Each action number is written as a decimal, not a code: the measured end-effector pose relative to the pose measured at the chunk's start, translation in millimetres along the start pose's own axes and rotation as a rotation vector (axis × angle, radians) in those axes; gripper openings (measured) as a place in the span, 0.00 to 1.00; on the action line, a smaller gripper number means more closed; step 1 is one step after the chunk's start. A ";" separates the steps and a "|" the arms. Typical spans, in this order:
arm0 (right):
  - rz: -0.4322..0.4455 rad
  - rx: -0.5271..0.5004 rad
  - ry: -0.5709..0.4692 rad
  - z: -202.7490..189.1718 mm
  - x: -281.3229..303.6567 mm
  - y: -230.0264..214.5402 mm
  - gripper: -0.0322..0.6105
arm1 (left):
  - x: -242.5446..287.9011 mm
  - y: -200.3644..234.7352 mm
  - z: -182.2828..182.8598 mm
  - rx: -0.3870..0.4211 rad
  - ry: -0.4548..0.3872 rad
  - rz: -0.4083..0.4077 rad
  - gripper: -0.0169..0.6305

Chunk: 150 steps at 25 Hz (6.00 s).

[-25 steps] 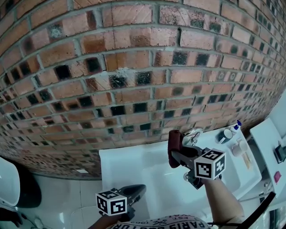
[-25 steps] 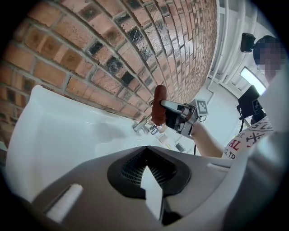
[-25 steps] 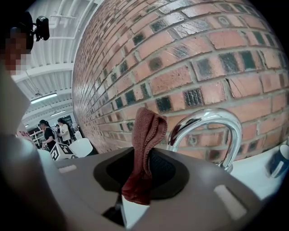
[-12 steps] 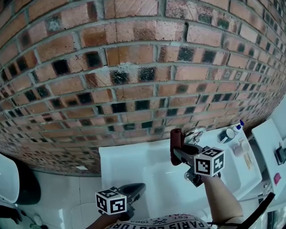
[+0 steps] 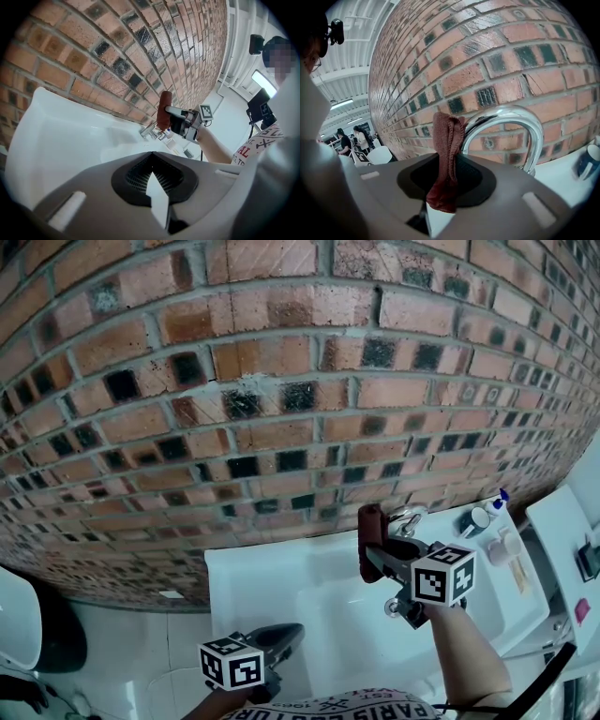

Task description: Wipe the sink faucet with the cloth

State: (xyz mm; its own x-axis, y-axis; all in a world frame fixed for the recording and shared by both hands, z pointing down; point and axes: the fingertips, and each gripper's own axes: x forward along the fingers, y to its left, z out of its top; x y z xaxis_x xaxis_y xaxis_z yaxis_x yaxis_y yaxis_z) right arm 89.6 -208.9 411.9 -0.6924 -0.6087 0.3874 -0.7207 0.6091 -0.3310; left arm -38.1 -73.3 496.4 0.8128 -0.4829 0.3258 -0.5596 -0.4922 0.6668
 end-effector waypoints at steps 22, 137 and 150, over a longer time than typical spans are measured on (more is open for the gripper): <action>-0.095 0.038 -0.162 44.4 -59.9 -40.6 0.20 | 3.0 -5.8 -1.4 0.012 0.011 -0.006 0.03; -0.310 0.155 0.022 -20.8 -30.5 -111.8 0.20 | -4.8 4.5 7.3 0.027 -0.001 0.011 0.04; -0.254 0.078 0.002 1.3 -28.6 -62.4 0.20 | -15.9 -1.0 7.3 0.029 -0.031 -0.002 0.04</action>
State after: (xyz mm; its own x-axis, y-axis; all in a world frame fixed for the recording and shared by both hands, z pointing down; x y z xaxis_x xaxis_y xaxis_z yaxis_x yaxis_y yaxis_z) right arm 154.3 -230.2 420.3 -0.4892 -0.7359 0.4682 -0.8718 0.3958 -0.2888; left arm -51.6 -70.3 485.7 0.8085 -0.5044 0.3033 -0.5633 -0.5138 0.6471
